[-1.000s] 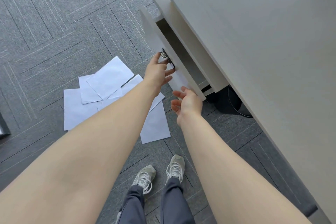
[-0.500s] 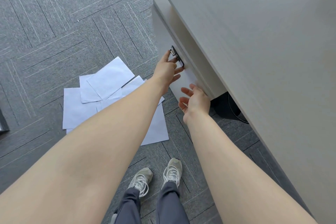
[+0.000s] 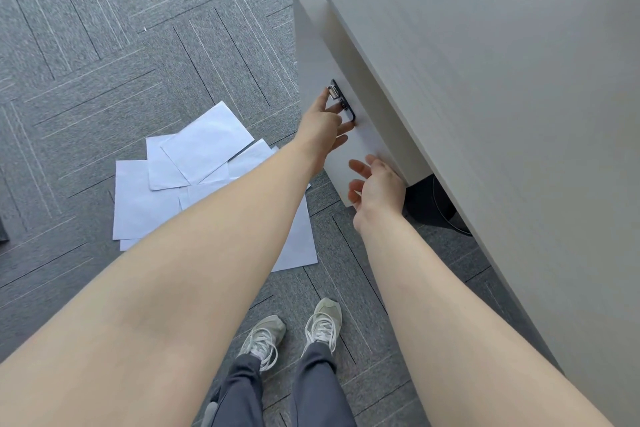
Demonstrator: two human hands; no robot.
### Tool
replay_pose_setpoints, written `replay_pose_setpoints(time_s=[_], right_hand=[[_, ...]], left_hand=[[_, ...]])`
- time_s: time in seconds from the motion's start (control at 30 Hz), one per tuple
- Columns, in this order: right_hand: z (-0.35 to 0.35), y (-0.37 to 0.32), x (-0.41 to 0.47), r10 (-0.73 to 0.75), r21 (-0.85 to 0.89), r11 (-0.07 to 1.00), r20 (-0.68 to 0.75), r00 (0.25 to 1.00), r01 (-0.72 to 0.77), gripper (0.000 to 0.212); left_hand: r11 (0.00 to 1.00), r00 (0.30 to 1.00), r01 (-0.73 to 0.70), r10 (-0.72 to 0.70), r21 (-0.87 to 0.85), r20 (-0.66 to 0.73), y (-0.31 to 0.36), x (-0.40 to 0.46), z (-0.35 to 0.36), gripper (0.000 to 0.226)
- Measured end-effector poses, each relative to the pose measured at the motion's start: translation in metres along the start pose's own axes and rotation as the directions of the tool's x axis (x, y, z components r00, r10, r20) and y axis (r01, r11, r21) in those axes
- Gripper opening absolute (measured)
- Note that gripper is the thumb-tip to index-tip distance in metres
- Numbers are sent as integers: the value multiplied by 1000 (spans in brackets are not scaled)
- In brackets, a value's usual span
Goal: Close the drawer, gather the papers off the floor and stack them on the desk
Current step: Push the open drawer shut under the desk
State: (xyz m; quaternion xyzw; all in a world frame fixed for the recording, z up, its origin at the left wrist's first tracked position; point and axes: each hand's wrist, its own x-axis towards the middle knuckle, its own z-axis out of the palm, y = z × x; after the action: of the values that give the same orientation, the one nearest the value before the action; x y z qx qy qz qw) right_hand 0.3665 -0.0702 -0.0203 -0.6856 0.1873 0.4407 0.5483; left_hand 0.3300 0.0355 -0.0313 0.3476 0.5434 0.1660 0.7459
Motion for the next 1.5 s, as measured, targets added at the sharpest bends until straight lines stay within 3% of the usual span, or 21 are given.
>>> replay_pose_setpoints(time_s=[0.2,0.33,0.47,0.53,0.63,0.77,0.9,0.97,1.27,1.4,1.5], right_hand=[[1,1,-1,-34,-20,999,-6,999,34,26],[4,6,1,-71,-53,996,-5,997,70,26],[11,9,8,-85,-85,993,21,996,86,26],[14,10,11,-92,-93,991,26,995,94,25],[16,12,13,-104,-99,989,32,994,107,23],[18,13,15,-122,-112,986,18,992,123,25],[20,13,16,-137,-134,981,16,990,138,25],[21,12,18,-140,-136,981,14,990,141,25],[21,14,21,-162,-145,976,2,987,161,29],[22,13,22,-161,-142,977,-2,987,159,29],[23,14,22,-153,-139,979,-6,988,151,30]], left_hand=[[1000,999,-23,24,19,-39,4,4,-3,59],[986,986,-68,89,150,-140,8,16,-5,38],[923,963,-173,231,345,-136,3,34,-11,23],[787,930,-234,353,571,-105,-1,41,-17,29],[488,859,-240,509,839,-51,-4,46,-23,32],[238,791,-252,610,938,57,-3,52,-25,28],[10,770,-248,609,969,191,1,53,-29,33],[-56,760,-260,605,964,240,1,55,-31,35],[-130,731,-267,618,955,288,-4,63,-33,34],[-34,748,-286,617,957,245,-5,63,-32,33],[125,764,-339,615,932,196,-5,62,-32,32]])
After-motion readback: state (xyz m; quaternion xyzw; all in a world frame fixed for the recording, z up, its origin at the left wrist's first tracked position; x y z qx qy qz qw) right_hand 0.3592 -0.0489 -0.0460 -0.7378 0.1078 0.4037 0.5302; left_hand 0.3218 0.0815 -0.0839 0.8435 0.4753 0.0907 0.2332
